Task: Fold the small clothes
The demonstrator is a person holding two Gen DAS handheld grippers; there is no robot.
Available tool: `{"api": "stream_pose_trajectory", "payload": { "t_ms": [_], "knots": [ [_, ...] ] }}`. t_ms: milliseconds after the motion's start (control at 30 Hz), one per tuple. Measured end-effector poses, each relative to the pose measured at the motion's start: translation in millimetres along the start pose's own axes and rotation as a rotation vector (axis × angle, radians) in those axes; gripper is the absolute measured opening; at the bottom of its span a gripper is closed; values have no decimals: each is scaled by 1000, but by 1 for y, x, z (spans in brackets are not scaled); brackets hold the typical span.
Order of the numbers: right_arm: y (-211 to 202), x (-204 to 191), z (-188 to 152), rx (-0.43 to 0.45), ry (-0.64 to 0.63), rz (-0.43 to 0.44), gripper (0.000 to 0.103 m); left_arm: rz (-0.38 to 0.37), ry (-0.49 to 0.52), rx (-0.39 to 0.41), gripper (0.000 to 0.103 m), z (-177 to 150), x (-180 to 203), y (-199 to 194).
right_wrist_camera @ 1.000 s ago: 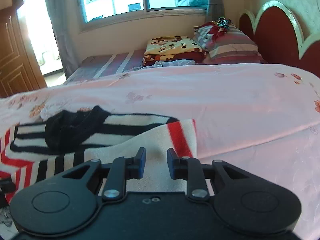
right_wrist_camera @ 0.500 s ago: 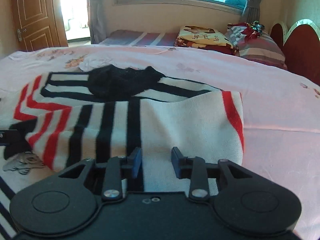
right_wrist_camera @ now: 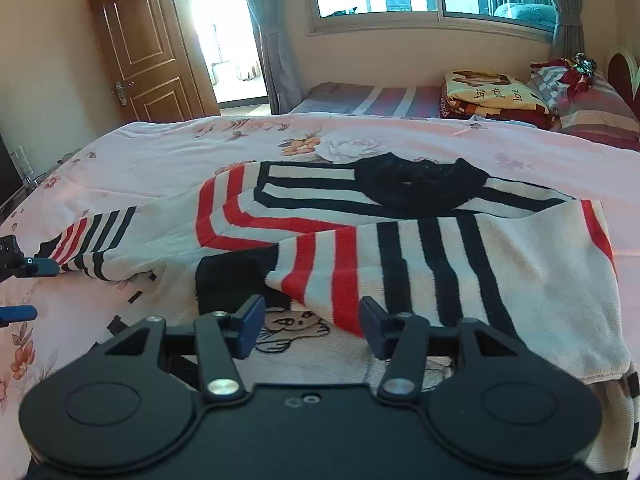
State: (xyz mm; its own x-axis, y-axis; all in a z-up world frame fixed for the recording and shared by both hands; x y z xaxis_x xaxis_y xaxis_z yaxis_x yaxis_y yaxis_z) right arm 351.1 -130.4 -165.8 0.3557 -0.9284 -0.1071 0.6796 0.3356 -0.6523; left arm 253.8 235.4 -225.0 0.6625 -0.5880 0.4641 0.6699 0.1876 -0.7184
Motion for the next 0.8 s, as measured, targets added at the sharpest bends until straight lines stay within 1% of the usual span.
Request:
{"api": "stream_pose_trajectory", "payload": {
  "t_ms": [67,133,233,267,300,367,400,433,467,500,533,600,667,733,800],
  "knots": [
    [7,-9,0,-15,15,-16,55,-15,-90,-16,95,15,-27,15],
    [17,-19,-1,-30,33,-23,55,-67,-141,-4,95,30,-39,27],
    [32,-34,0,-41,28,-56,55,-112,-170,14,94,51,-44,48],
    [37,-38,1,-41,31,-68,55,-122,-173,21,92,57,-44,55],
    [41,-40,2,-41,37,-78,55,-127,-172,27,88,62,-44,62],
    [46,-44,5,-33,48,-103,55,-151,-181,41,84,75,-41,75],
    [48,-45,7,-27,49,-118,55,-156,-189,44,76,79,-40,80],
    [50,-46,8,-21,47,-132,55,-167,-202,46,61,84,-39,85],
    [51,-47,10,-14,43,-148,55,-175,-213,38,51,86,-38,92],
    [53,-47,11,-9,36,-170,54,-172,-228,25,32,88,-39,98],
    [53,-47,13,-8,32,-188,54,-165,-239,14,19,88,-40,103],
    [54,-46,15,-9,33,-216,54,-163,-246,4,16,90,-39,108],
    [52,-44,19,-1,34,-243,54,-163,-215,6,16,93,-31,108],
    [51,-40,22,10,26,-272,54,-186,-159,27,16,99,-18,100],
    [57,-36,19,-9,-3,-316,53,-240,-69,65,16,106,7,88]
  ]
}}
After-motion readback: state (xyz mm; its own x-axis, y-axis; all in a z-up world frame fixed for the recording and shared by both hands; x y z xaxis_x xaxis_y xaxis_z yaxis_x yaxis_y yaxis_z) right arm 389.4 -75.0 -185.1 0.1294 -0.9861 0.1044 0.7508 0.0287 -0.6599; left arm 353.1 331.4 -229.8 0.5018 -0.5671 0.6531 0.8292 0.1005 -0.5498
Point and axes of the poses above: each gripper's, at about its wrist camera, not at the fingertips, and y roughly the way its jaws point, x to its right, z to its top, the point moved 7 cm from there along y, roughly the way its jaws point, and after that the axes turned 1 degree about x, right-handed, at the moved point
